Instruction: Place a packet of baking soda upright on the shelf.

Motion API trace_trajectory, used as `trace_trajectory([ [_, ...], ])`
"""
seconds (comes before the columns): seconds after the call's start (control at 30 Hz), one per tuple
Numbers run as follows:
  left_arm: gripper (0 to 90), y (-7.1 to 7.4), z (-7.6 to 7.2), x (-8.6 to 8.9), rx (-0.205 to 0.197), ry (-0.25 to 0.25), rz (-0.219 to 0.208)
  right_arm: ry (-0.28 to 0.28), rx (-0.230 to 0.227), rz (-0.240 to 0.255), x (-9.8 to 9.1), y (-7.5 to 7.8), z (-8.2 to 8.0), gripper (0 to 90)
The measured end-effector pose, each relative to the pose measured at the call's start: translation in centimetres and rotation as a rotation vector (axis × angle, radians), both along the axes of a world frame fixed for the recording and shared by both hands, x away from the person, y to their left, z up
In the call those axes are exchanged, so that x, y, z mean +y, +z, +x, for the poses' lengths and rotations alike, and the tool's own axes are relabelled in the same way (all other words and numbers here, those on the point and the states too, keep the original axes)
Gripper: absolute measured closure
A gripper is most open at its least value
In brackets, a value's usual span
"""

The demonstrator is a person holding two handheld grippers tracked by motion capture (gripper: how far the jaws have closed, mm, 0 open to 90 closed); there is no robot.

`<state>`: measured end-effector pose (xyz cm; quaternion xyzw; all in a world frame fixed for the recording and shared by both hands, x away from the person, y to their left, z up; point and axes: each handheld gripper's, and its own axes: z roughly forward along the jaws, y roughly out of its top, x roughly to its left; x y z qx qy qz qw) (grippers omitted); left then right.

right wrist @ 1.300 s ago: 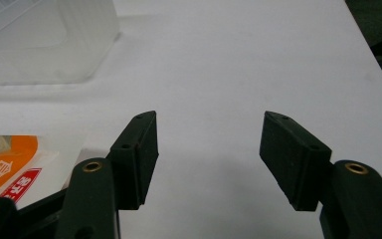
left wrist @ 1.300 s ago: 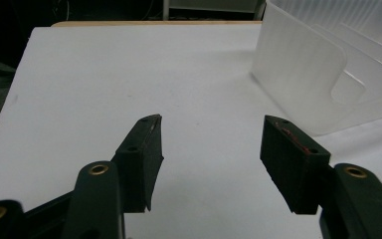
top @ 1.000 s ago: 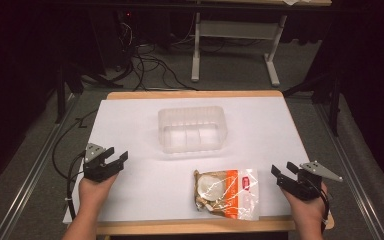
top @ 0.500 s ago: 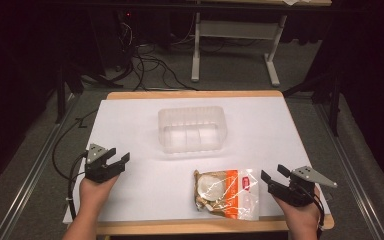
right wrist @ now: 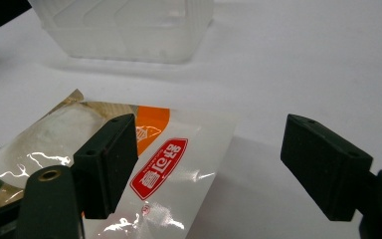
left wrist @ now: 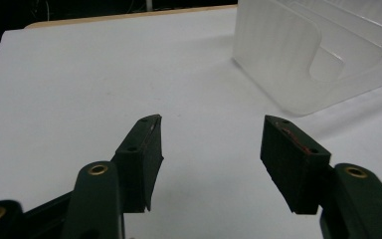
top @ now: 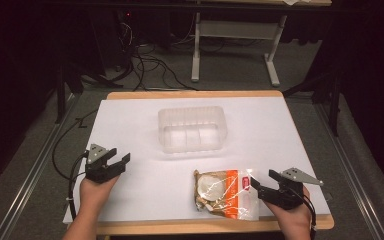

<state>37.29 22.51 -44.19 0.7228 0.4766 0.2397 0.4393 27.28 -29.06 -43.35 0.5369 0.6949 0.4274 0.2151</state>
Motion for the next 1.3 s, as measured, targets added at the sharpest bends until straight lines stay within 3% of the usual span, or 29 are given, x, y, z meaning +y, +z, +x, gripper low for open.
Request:
trace_trajectory([
  [0.43, 42.0, 0.0, 0.0, -0.1, 0.0, -0.004, 0.0, 0.036, 0.094, 0.022, 0.5, -1.1, 0.7, 24.9],
  [0.63, 42.0, 0.0, 0.0, -0.1, 0.0, -0.003, -0.002, 0.061, 0.125, 0.047, 0.5, -1.5, 0.9, 39.8],
  [0.9, 41.9, -0.1, 0.0, -0.1, 0.004, -0.009, 0.002, 0.058, 0.084, 0.05, 0.2, -1.1, 0.5, 60.0],
  [1.03, 41.9, -0.1, 0.1, -0.1, 0.005, -0.01, 0.004, 0.071, 0.046, 0.037, 0.4, -0.6, 0.3, 78.9],
  [1.07, 41.9, -0.1, 0.1, -0.1, 0.005, -0.01, 0.004, 0.071, 0.046, 0.037, 0.4, -0.6, 0.3, 78.9],
  [1.13, 41.9, -0.1, 0.1, -0.1, 0.005, -0.01, 0.003, 0.069, 0.008, 0.034, 0.5, -0.1, 0.1, 90.0],
  [1.3, 41.9, -0.1, 0.1, -0.2, 0.005, -0.009, 0.004, 0.085, -0.05, 0.029, 1.0, 1.1, -0.1, 90.0],
])
